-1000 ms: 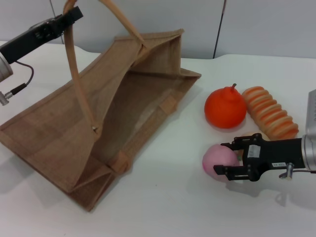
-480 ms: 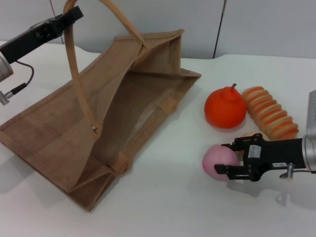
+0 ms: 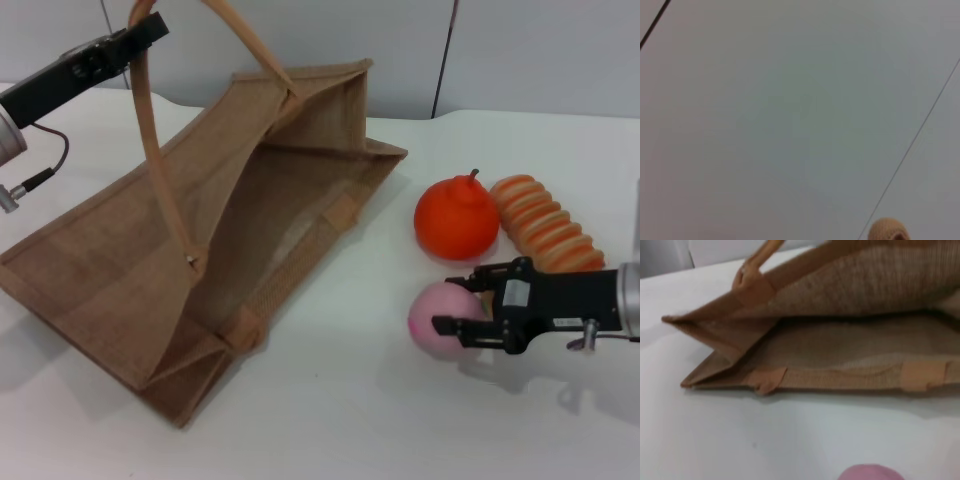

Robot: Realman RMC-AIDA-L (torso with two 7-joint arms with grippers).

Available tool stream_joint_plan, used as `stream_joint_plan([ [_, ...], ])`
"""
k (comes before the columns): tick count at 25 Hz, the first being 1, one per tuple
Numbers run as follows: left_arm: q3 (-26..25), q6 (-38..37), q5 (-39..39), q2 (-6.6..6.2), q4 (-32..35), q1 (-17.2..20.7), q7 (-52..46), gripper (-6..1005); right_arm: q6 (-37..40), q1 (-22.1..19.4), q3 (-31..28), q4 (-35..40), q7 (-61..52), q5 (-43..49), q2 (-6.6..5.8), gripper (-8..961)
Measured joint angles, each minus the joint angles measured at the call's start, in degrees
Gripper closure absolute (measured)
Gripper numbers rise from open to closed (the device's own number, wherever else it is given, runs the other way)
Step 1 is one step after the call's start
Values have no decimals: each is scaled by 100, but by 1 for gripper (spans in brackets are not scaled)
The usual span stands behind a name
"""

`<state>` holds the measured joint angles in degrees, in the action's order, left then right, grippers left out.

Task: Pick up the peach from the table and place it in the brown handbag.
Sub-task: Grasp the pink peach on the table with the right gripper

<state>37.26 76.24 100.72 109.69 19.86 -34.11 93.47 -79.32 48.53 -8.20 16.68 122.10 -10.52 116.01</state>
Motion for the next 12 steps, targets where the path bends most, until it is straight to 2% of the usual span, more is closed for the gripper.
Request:
stream_joint_plan([
  [8,46,32,-26,0,0,-23,-25,882,-981,-120,-6,334,452,-519,-1,433],
  [12,80,168,-59,13,0,-90,-50,882,-1188,-135,-6,364,635,-849,3,467],
])
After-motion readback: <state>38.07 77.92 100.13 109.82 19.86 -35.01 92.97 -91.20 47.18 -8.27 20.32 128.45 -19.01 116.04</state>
